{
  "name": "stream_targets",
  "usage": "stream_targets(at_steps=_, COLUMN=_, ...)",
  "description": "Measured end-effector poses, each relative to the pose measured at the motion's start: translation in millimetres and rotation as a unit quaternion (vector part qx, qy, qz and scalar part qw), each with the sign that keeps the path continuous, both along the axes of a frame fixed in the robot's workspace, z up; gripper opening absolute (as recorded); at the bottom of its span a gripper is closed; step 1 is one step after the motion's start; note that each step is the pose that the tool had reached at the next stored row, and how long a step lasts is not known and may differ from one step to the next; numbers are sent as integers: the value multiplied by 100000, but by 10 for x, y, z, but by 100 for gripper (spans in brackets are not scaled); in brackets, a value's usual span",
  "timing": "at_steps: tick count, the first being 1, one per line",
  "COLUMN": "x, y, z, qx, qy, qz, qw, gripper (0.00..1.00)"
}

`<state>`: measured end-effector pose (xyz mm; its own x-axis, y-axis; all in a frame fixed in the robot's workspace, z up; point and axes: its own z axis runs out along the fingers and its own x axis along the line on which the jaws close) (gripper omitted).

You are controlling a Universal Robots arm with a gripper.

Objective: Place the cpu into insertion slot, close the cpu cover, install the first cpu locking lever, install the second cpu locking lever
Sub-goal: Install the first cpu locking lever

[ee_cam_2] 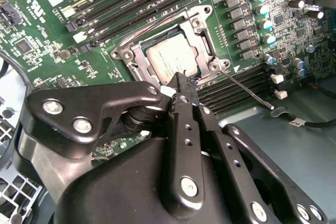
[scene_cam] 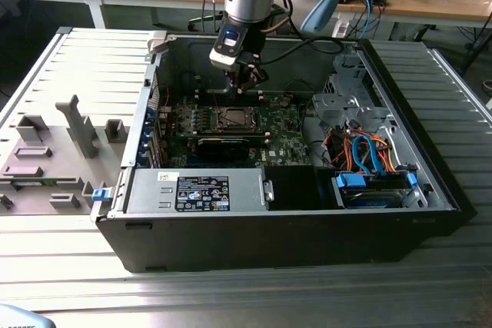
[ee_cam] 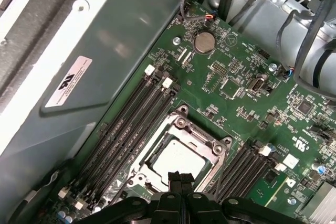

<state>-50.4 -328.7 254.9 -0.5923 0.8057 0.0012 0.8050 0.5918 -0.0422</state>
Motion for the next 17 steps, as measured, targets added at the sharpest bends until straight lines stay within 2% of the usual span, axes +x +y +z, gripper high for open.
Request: stream_targets(at_steps=17, x=0, y=0, z=0, qx=-3, qy=-2, qz=3263, qw=99947, gripper=11)
